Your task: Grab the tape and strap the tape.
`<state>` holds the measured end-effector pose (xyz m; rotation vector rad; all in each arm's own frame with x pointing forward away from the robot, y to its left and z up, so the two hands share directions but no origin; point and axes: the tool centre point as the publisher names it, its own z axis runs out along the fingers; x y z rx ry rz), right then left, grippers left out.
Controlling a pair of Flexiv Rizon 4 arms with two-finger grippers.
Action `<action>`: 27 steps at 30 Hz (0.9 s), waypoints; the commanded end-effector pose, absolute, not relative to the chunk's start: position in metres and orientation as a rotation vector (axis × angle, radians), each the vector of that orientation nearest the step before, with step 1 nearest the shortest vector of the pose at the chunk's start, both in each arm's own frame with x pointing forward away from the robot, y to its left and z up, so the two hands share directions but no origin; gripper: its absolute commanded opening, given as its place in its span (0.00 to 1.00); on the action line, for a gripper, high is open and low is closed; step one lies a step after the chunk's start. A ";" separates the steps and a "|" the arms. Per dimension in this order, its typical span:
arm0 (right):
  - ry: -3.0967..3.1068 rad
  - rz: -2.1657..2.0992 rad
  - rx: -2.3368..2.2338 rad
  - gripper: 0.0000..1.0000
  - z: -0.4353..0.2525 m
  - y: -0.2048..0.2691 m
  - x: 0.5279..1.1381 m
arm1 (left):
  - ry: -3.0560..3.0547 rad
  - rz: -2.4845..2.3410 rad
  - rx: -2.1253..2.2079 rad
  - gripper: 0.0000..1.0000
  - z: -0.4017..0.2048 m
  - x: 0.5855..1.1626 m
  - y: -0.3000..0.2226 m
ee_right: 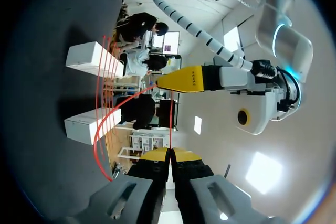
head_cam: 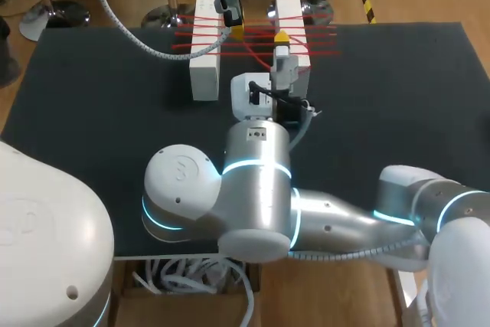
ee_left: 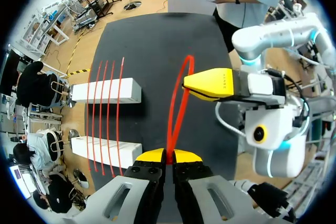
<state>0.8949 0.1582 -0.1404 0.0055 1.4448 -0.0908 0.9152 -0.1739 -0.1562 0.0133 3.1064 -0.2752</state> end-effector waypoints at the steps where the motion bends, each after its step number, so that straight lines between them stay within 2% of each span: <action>1: 1.451 -0.100 0.004 0.00 -0.139 0.161 0.895 | 3.108 -0.271 0.013 0.00 -0.156 0.915 -0.174; 27: 1.465 -0.107 -0.008 0.00 -0.138 0.156 0.896 | 3.108 -0.271 0.013 0.00 -0.156 0.915 -0.174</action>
